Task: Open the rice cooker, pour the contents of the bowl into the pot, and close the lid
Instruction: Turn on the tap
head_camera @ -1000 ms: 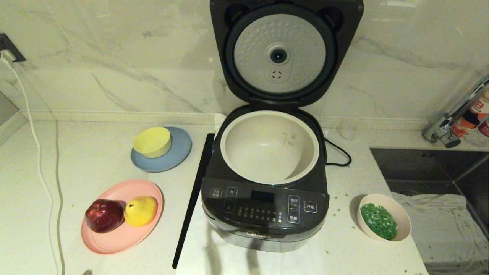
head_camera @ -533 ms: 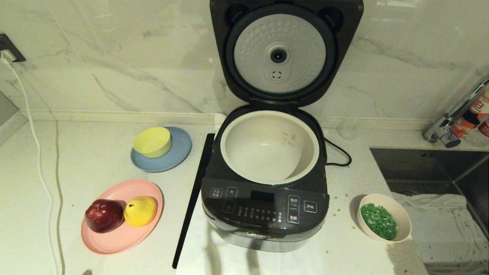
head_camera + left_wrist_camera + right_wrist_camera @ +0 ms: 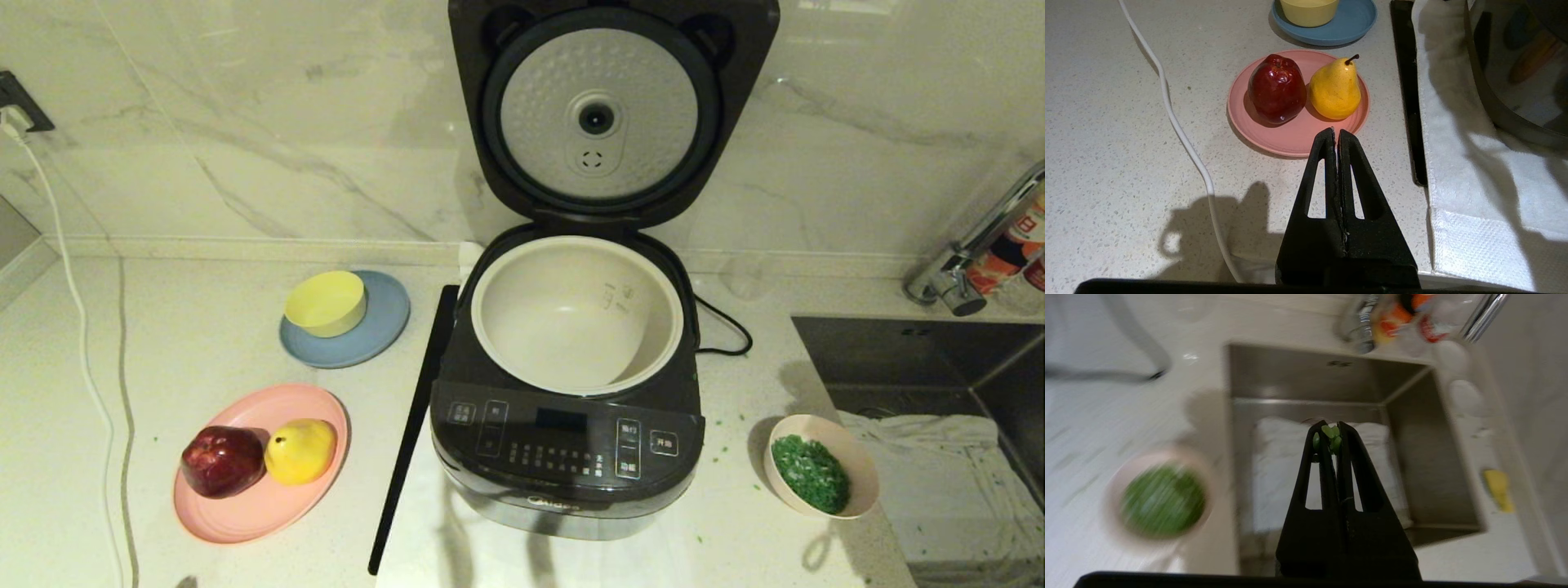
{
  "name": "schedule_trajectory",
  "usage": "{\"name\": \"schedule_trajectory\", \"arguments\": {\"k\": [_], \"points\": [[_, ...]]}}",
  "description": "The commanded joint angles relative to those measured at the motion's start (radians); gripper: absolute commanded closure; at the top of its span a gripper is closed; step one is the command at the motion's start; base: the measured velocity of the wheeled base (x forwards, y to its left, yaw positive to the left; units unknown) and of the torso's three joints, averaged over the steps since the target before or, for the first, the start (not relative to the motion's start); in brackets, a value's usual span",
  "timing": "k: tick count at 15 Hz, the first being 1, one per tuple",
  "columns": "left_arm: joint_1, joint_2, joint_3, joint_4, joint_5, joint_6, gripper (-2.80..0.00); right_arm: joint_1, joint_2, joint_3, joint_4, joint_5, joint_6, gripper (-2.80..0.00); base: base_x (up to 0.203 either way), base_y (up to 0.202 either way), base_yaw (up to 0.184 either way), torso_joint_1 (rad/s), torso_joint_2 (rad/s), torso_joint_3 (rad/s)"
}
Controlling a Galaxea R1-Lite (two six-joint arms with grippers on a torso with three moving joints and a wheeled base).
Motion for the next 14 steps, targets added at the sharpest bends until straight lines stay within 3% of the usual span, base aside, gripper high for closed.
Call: {"name": "schedule_trajectory", "arguments": {"k": [1,8,14], "points": [[0.000,0.001,0.009,-0.001,0.001,0.000,0.00,-0.001,0.257,-0.064,-0.073,-0.070,-0.002,0.00,0.000,0.000,0.000,0.000,0.00,0.000],[0.000,0.001,0.009,0.000,0.001,0.000,0.00,-0.088,0.666,-0.233,-0.353,-0.172,0.000,0.00,0.000,0.000,0.000,0.000,0.00,0.000],[0.000,0.001,0.009,-0.001,-0.001,0.000,0.00,-0.186,0.886,-0.464,-0.407,-0.184,0.003,0.00,0.000,0.000,0.000,0.000,0.00,0.000]]}}
